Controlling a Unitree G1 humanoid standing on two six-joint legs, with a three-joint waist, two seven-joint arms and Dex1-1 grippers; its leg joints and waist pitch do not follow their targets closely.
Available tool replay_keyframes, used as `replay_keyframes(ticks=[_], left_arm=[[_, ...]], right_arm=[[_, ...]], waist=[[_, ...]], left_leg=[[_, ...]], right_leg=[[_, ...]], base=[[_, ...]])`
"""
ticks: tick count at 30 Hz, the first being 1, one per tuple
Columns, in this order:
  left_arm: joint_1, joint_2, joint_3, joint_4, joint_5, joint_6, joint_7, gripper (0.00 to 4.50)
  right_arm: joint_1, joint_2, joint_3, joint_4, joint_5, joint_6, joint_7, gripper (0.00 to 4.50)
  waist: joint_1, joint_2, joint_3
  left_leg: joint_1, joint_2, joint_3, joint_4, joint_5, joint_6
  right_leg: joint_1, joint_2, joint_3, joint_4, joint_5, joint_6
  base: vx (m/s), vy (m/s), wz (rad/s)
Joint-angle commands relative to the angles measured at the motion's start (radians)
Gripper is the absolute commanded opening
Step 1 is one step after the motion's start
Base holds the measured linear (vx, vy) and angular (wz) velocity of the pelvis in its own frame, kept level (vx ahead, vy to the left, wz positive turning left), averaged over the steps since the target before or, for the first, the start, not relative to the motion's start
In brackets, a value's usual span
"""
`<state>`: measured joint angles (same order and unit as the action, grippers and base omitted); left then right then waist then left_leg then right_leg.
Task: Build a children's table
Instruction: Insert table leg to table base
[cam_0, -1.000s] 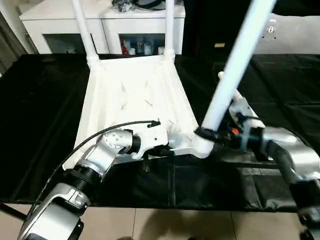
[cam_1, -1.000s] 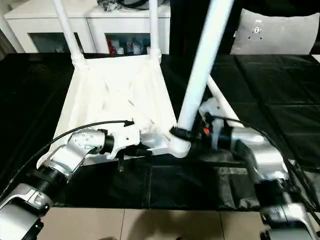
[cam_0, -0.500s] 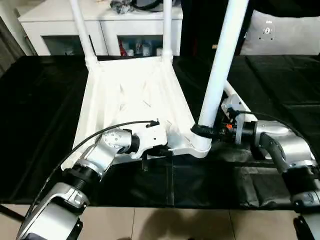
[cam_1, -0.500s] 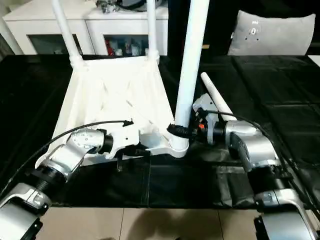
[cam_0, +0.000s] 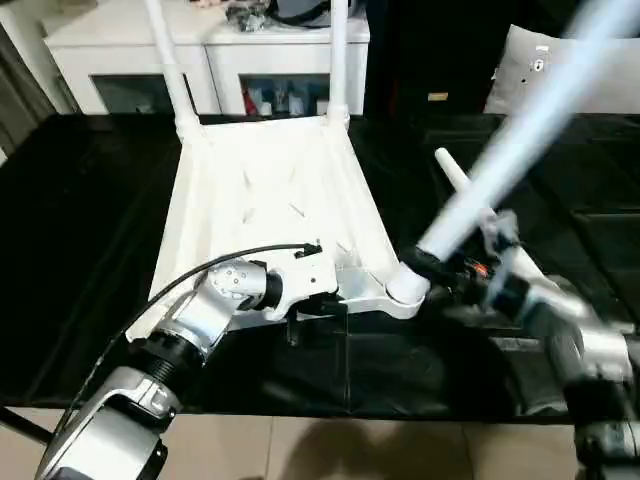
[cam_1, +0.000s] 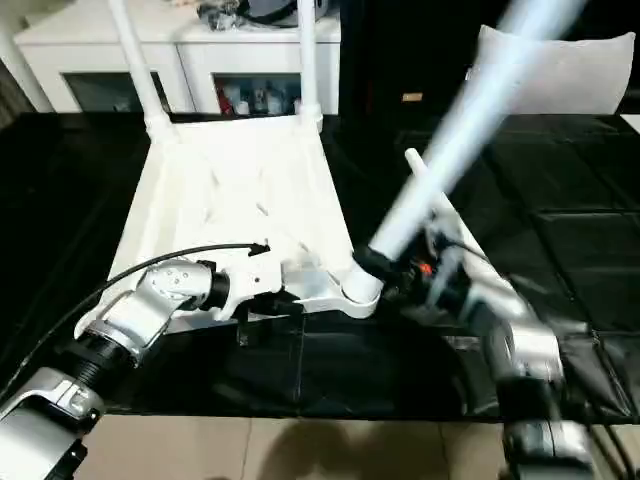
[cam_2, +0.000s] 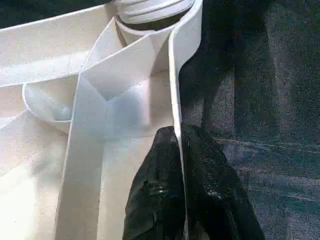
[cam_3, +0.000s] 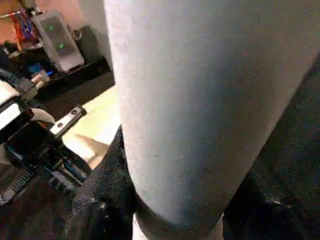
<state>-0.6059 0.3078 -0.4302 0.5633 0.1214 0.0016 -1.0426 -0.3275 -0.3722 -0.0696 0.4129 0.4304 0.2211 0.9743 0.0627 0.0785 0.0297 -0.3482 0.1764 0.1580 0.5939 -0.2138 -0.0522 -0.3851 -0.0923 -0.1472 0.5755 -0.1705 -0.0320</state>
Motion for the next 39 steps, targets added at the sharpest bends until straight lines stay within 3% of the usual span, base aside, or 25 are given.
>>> replay_keyframes(ticks=[1,2,7,10,13,14,16,21,22,28,33,35,36,37,38,39], left_arm=[[0.006,0.021,-0.023,0.018,0.037,0.005,-0.017,0.00],[0.002,0.021,-0.028,0.023,0.040,0.000,-0.022,0.00],[-0.011,0.020,-0.040,0.039,0.049,-0.012,-0.029,0.00],[-0.028,0.022,-0.047,0.058,0.055,-0.029,-0.040,0.00],[-0.043,0.026,-0.051,0.077,0.061,-0.045,-0.050,0.00],[-0.051,0.029,-0.052,0.085,0.063,-0.052,-0.057,0.00],[-0.056,0.032,-0.054,0.092,0.070,-0.060,-0.061,0.00],[-0.080,0.041,-0.055,0.125,0.075,-0.082,-0.061,0.00],[-0.082,0.041,-0.054,0.130,0.076,-0.085,-0.059,0.00],[-0.088,0.042,-0.051,0.143,0.076,-0.093,-0.058,0.00],[-0.091,0.039,-0.045,0.164,0.071,-0.098,-0.061,0.00],[-0.087,0.033,-0.036,0.165,0.052,-0.086,-0.068,0.00],[-0.070,0.026,-0.024,0.143,0.036,-0.054,-0.063,0.00],[-0.069,0.025,-0.023,0.141,0.034,-0.051,-0.063,0.00],[-0.040,0.015,-0.008,0.102,0.015,0.002,-0.046,0.00],[-0.020,0.008,0.001,0.074,0.004,0.039,-0.033,0.00]], right_arm=[[0.050,-0.045,0.085,0.048,-0.163,-0.040,-0.063,1.88],[0.044,-0.056,0.105,0.057,-0.199,-0.057,-0.076,1.88],[0.016,-0.066,0.126,0.076,-0.229,-0.062,-0.072,1.88],[-0.011,-0.083,0.183,0.078,-0.256,-0.048,-0.034,1.88],[-0.035,-0.107,0.249,0.101,-0.292,-0.037,0.013,1.88],[-0.051,-0.110,0.270,0.120,-0.305,-0.038,0.027,1.88],[-0.067,-0.106,0.277,0.138,-0.309,-0.039,0.032,1.88],[-0.103,-0.093,0.314,0.151,-0.314,-0.034,0.068,1.87],[-0.099,-0.093,0.319,0.142,-0.312,-0.032,0.072,1.87],[-0.084,-0.094,0.322,0.123,-0.304,-0.026,0.082,1.87],[-0.068,-0.082,0.314,0.124,-0.294,-0.022,0.067,1.87],[-0.060,-0.060,0.297,0.121,-0.290,-0.003,0.030,1.87],[-0.050,-0.039,0.280,0.107,-0.284,0.030,-0.020,1.87],[-0.049,-0.037,0.279,0.106,-0.283,0.033,-0.024,1.87],[-0.031,-0.010,0.259,0.073,-0.272,0.082,-0.088,1.87],[-0.019,0.008,0.246,0.050,-0.265,0.115,-0.129,1.87]], waist=[[0.001,-0.008,-0.052],[-0.003,0.004,-0.049],[-0.019,0.008,-0.049],[-0.028,0.005,-0.049],[-0.033,0.011,-0.049],[-0.035,0.007,-0.049],[-0.036,0.009,-0.049],[-0.036,-0.009,-0.049],[-0.035,-0.007,-0.047],[-0.036,-0.013,-0.048],[-0.035,-0.011,-0.047],[-0.036,-0.009,-0.045],[-0.038,-0.001,-0.044],[-0.041,-0.006,-0.042],[-0.044,-0.002,-0.040],[-0.050,-0.005,-0.033]], left_leg=[[-0.011,0.048,-0.014,-0.066,-0.170,0.073],[-0.010,0.047,-0.013,-0.065,-0.188,0.070],[-0.010,0.041,-0.015,-0.066,-0.222,0.078],[-0.012,0.040,-0.016,-0.066,-0.227,0.083],[-0.010,0.042,-0.019,-0.067,-0.250,0.082],[-0.009,0.044,-0.019,-0.068,-0.263,0.079],[-0.007,0.045,-0.021,-0.069,-0.282,0.074],[-0.007,0.047,-0.023,-0.073,-0.310,0.066],[-0.003,0.047,-0.021,-0.073,-0.314,0.066],[-0.006,0.053,-0.025,-0.078,-0.321,0.057],[-0.008,0.051,-0.023,-0.078,-0.313,0.059],[-0.006,0.051,-0.024,-0.080,-0.327,0.054],[-0.005,0.050,-0.025,-0.080,-0.343,0.048],[-0.005,0.051,-0.025,-0.083,-0.348,0.043],[-0.001,0.052,-0.028,-0.085,-0.373,0.032],[0.001,0.051,-0.029,-0.087,-0.410,0.022]], right_leg=[[0.063,-0.074,0.060,-0.077,-0.285,-0.143],[0.059,-0.069,0.057,-0.084,-0.316,-0.131],[0.059,-0.067,0.054,-0.091,-0.393,-0.104],[0.056,-0.065,0.050,-0.096,-0.436,-0.083],[0.053,-0.065,0.049,-0.095,-0.442,-0.082],[0.053,-0.065,0.051,-0.097,-0.447,-0.081],[0.051,-0.068,0.051,-0.099,-0.449,-0.087],[0.051,-0.072,0.053,-0.096,-0.456,-0.093],[0.046,-0.072,0.054,-0.100,-0.472,-0.090],[0.049,-0.074,0.058,-0.096,-0.446,-0.095],[0.050,-0.075,0.058,-0.098,-0.442,-0.100],[0.048,-0.075,0.057,-0.100,-0.462,-0.096],[0.046,-0.074,0.056,-0.101,-0.477,-0.092],[0.048,-0.073,0.057,-0.103,-0.480,-0.090],[0.045,-0.074,0.057,-0.104,-0.506,-0.086],[0.041,-0.073,0.054,-0.109,-0.552,-0.072]], base=[[0.000,0.000,0.00],[0.000,0.000,0.00],[0.000,0.000,0.00],[0.000,0.000,0.00],[0.000,0.000,0.00],[0.000,0.000,0.00],[0.000,0.000,0.00],[0.000,0.000,0.00],[0.000,0.000,0.00],[0.000,0.000,0.00],[0.000,0.000,0.00],[0.000,0.000,0.00],[0.000,0.000,0.00],[0.000,0.000,0.00],[0.000,0.000,0.00],[0.000,0.000,0.00]])
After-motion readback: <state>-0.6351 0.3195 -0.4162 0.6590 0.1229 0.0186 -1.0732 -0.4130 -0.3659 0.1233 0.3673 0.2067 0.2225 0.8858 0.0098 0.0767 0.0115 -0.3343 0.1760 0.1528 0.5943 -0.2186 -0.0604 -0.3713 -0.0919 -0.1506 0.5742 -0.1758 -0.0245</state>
